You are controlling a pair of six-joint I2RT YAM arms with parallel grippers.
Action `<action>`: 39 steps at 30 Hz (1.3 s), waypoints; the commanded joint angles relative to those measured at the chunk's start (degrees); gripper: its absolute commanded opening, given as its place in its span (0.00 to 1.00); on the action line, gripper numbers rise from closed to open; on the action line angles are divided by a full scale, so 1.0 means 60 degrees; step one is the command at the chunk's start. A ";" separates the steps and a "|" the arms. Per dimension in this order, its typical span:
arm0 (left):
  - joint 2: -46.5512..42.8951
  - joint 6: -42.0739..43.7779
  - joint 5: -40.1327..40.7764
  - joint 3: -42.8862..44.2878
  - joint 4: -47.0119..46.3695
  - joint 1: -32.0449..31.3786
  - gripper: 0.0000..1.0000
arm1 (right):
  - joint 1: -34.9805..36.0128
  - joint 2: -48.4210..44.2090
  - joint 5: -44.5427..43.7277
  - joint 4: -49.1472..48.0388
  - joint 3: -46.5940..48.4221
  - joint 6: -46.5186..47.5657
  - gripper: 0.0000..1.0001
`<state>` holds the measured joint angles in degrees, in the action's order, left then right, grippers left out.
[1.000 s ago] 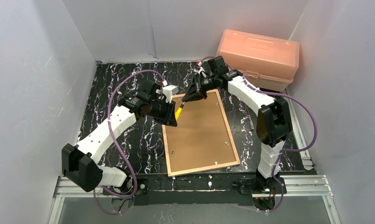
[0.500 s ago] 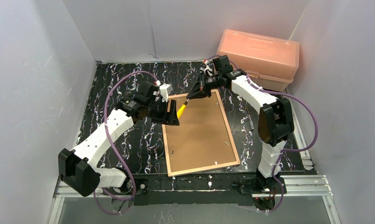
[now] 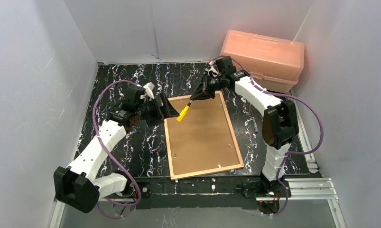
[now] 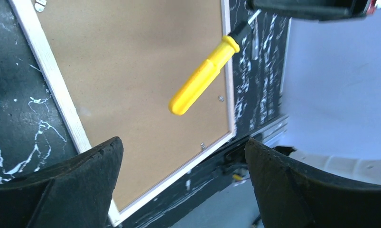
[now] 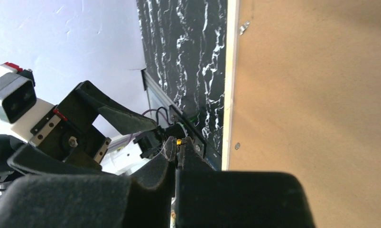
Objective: Take the photo out of the frame
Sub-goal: Adjust the screwdriver.
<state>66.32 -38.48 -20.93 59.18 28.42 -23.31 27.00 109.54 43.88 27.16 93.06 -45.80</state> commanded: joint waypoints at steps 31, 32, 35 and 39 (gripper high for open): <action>0.0000 -0.5907 -0.3112 -0.0874 -0.5265 0.2116 0.98 | 0.0259 -0.2616 -0.2166 -0.2490 -0.0034 -0.1410 0.01; -0.0021 -0.5919 -0.3092 -0.0802 -0.5265 0.2107 0.99 | 0.0260 -0.2649 -0.2079 -0.2470 -0.0010 -0.1413 0.01; -0.0025 -0.6015 -0.3075 -0.0643 -0.5280 0.2104 0.98 | 0.0251 -0.2764 -0.1821 -0.2692 -0.0170 -0.1765 0.01; -0.0049 -0.6221 -0.3248 -0.0645 -0.5279 0.2100 0.98 | 0.0256 -0.2853 -0.1665 -0.3524 -0.0375 -0.2504 0.01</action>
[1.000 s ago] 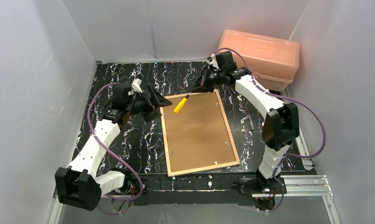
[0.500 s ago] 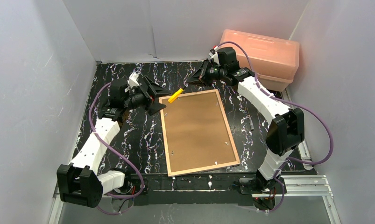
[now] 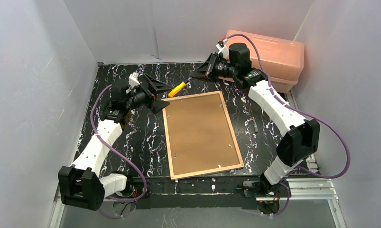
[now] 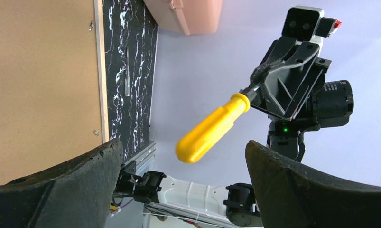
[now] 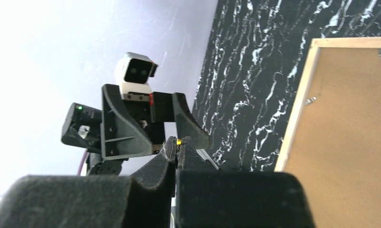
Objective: Take the photo out of the frame
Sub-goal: Adjust the screwdriver.
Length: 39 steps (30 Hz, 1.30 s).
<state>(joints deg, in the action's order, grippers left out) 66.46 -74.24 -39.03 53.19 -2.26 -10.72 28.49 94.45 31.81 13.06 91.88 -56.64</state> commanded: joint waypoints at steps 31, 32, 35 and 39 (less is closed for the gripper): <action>0.0169 -0.2744 -0.0447 0.0265 -0.2795 -0.0204 0.56 | 0.0128 0.0331 0.1712 -0.5031 -0.1461 -0.4139 0.01; 0.0064 -0.2761 -0.0376 0.0185 -0.2794 -0.0205 0.55 | 0.0124 0.0327 0.1729 -0.5033 -0.1469 -0.4137 0.01; -0.0161 -0.2842 -0.0179 -0.0092 -0.2793 -0.0215 0.51 | 0.0129 0.0300 0.1730 -0.5033 -0.1535 -0.4104 0.01; -0.0243 -0.2933 -0.0287 -0.0269 -0.2787 -0.0234 0.49 | 0.0176 0.0325 0.1705 -0.5033 -0.1551 -0.4070 0.01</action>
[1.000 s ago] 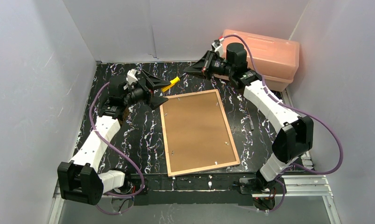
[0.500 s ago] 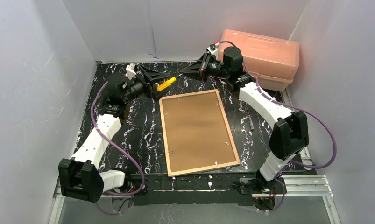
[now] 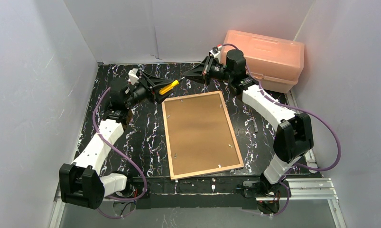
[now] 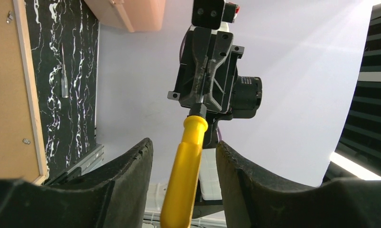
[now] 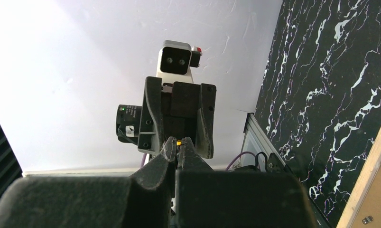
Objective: Take the photo out of the frame
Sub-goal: Adjust the screwdriver.
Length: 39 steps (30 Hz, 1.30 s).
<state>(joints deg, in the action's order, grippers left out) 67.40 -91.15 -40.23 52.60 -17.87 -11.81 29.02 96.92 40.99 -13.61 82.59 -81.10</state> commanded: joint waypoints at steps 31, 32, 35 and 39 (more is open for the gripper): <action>-0.0702 -0.0078 -0.0114 -0.0395 -0.0185 -0.0067 0.00 | 0.0268 -0.0327 -0.0094 -0.0119 -0.0243 0.0519 0.20; -0.0693 -0.0041 -0.0132 -0.0401 -0.0186 -0.0067 0.00 | 0.0270 -0.0335 -0.0081 -0.0120 -0.0244 0.0534 0.25; -0.0711 0.0048 -0.0192 -0.0417 -0.0178 -0.0067 0.00 | 0.0243 -0.0386 -0.0065 -0.0057 -0.0260 0.0641 0.36; -0.0818 0.0332 -0.0210 -0.0390 0.0087 -0.0067 0.00 | 0.0135 -0.0470 -0.0088 0.0389 -0.0210 0.1023 0.57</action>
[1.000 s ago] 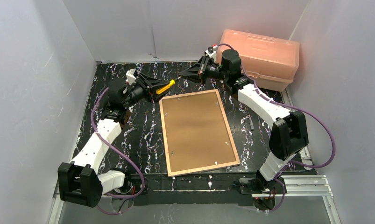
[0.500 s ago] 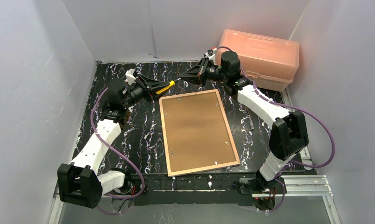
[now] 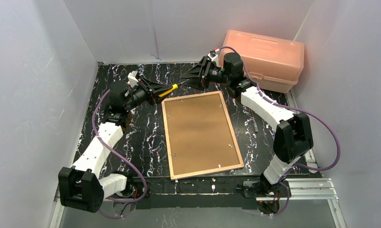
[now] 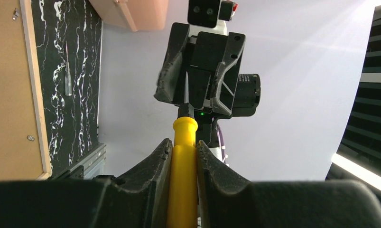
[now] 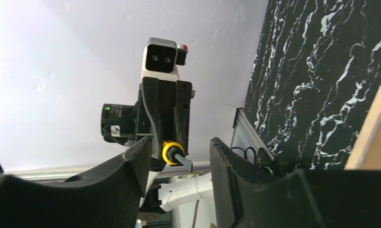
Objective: Take the photo out of the frame
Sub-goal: Adjust the screwdriver.
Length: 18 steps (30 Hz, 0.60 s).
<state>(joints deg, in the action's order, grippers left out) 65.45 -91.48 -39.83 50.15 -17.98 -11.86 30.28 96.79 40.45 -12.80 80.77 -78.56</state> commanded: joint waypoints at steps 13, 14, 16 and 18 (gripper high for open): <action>-0.0597 0.4318 0.0561 0.2066 0.6352 -0.0046 0.00 | -0.0841 -0.0639 -0.1174 0.4152 0.1113 0.3390 0.99; -0.0517 0.4896 0.0813 0.2475 0.7211 -0.0045 0.00 | -0.0923 -0.0679 -0.1356 0.4509 0.1175 0.3640 0.99; -0.0355 0.5858 0.1397 0.3093 0.8567 -0.0044 0.00 | -0.1078 -0.0777 -0.1756 0.5175 0.1287 0.4273 0.99; -0.0283 0.6544 0.1942 0.3436 0.9426 -0.0020 0.00 | -0.1217 -0.0869 -0.2133 0.5727 0.1331 0.4730 0.99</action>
<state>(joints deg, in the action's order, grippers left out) 63.44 -66.46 -34.50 65.23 19.73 -11.86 24.69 95.48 32.99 12.38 85.34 -58.98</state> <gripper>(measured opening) 0.205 0.984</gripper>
